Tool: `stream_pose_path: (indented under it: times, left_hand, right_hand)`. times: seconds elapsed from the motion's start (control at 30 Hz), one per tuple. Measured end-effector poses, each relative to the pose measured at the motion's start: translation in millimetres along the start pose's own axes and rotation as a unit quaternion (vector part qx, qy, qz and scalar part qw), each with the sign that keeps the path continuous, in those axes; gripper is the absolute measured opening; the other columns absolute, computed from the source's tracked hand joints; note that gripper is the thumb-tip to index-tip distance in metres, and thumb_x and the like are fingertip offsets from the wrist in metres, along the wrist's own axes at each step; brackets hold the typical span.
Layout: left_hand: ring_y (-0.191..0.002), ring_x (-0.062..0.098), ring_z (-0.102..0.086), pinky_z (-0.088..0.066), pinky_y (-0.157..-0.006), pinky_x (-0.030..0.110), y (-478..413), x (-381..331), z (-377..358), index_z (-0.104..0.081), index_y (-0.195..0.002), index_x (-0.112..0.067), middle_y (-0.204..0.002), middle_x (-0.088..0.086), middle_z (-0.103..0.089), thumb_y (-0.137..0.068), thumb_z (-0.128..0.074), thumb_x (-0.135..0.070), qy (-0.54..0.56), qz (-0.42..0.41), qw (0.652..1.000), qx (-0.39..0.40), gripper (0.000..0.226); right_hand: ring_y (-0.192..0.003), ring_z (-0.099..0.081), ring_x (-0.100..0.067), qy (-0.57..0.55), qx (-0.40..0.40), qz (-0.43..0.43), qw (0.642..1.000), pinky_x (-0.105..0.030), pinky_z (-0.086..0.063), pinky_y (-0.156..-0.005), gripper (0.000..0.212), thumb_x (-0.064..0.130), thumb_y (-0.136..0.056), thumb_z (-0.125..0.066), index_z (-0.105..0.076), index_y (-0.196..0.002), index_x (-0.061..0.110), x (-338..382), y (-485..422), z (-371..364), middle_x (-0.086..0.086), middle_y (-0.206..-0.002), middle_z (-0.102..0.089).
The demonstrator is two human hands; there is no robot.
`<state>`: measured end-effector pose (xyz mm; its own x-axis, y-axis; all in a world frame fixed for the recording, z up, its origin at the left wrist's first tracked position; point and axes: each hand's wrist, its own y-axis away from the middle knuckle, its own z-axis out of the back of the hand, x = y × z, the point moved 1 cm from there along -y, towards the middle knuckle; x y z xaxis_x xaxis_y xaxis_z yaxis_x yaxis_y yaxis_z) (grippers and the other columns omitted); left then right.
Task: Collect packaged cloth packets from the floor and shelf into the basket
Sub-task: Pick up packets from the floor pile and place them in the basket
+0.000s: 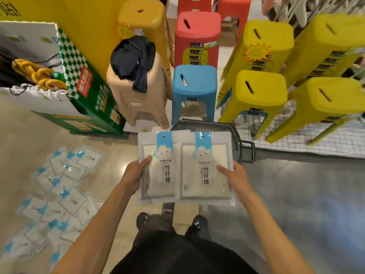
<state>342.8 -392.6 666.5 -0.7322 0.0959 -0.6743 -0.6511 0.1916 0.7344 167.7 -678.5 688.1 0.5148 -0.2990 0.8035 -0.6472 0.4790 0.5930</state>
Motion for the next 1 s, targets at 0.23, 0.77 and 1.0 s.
stream_pose_path:
  times: [0.23, 0.77, 1.0]
  left_hand:
    - [-0.101, 0.034, -0.072, -0.057, -0.091, 0.048, -16, 4, -38, -0.070, -0.111, -0.004, -0.108, 0.017, -0.075, -0.093, -0.070, -0.029, -0.021, 0.023, 0.999, -0.013, 0.031]
    - [-0.090, 0.029, -0.073, -0.058, -0.078, 0.039, -164, -6, -81, -0.071, -0.102, -0.007, -0.100, 0.013, -0.077, -0.091, -0.072, -0.028, -0.098, 0.111, 0.989, -0.017, 0.024]
    - [-0.066, 0.018, -0.071, -0.053, -0.053, 0.024, -247, 11, -113, -0.071, -0.094, -0.009, -0.083, 0.007, -0.075, -0.095, -0.069, -0.028, -0.184, 0.067, 0.979, -0.050, 0.019]
  right_hand:
    - [-0.067, -0.069, 0.000, 0.005, 0.004, -0.037, 0.999, -0.015, -0.052, -0.051, 0.015, 0.009, -0.091, -0.069, -0.065, -0.102, 0.020, 9, -31, 34, 0.008, -0.090, -0.071]
    - [-0.096, -0.074, -0.024, -0.007, -0.050, -0.158, 0.986, -0.046, -0.059, -0.086, 0.027, 0.012, -0.090, -0.071, -0.067, -0.116, 0.014, -19, -158, 41, -0.005, -0.106, -0.076]
    - [-0.090, -0.073, -0.015, -0.001, -0.072, -0.186, 0.980, -0.028, -0.059, -0.071, 0.021, 0.015, -0.091, -0.071, -0.067, -0.111, 0.018, -52, -238, 49, 0.003, -0.100, -0.076]
